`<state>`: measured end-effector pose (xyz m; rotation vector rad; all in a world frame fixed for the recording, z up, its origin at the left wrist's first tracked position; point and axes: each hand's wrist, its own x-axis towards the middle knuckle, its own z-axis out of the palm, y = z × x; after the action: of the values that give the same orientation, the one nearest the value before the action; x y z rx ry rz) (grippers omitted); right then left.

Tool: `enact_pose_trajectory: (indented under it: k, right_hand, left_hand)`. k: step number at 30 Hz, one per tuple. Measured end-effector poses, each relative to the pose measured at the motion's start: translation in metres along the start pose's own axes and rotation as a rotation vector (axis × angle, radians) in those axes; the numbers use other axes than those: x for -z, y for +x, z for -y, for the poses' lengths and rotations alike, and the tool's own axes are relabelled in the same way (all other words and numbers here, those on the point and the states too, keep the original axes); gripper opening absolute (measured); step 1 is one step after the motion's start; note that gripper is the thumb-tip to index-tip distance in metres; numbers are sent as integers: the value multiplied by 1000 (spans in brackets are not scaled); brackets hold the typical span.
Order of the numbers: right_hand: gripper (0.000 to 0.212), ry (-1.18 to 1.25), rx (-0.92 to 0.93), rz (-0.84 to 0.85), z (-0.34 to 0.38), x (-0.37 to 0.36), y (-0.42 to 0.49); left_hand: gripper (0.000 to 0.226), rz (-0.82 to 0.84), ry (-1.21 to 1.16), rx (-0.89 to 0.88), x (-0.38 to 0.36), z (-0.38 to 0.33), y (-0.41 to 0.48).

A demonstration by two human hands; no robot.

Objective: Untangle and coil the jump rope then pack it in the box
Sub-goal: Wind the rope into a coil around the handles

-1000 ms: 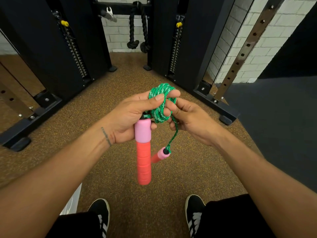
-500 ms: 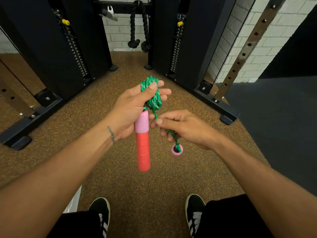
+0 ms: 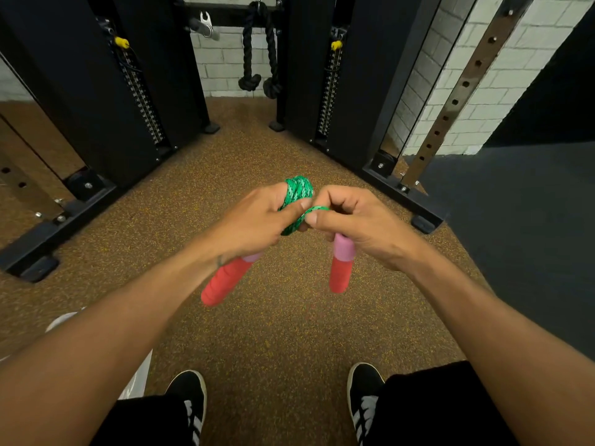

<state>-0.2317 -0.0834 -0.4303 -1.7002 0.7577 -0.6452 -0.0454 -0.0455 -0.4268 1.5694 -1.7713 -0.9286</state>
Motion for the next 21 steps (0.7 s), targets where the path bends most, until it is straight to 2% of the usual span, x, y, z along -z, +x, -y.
enact_pose_trajectory:
  k: [4, 9, 14, 16, 21]
  right_hand:
    - [21, 9, 41, -42, 0, 4, 2]
    - [14, 9, 52, -122, -4, 11, 4]
    - [41, -46, 18, -194, -11, 15, 7]
    - [43, -70, -11, -136, -11, 13, 5]
    - [48, -25, -104, 143, -8, 1, 0]
  left_hand:
    - [25, 170, -161, 78, -1, -2, -1]
    - [43, 294, -489, 189, 5, -4, -2]
    - [31, 455, -555, 141, 15, -1, -1]
    - [22, 474, -549, 152, 17, 1, -1]
    - [11, 493, -631, 204, 19, 3, -4]
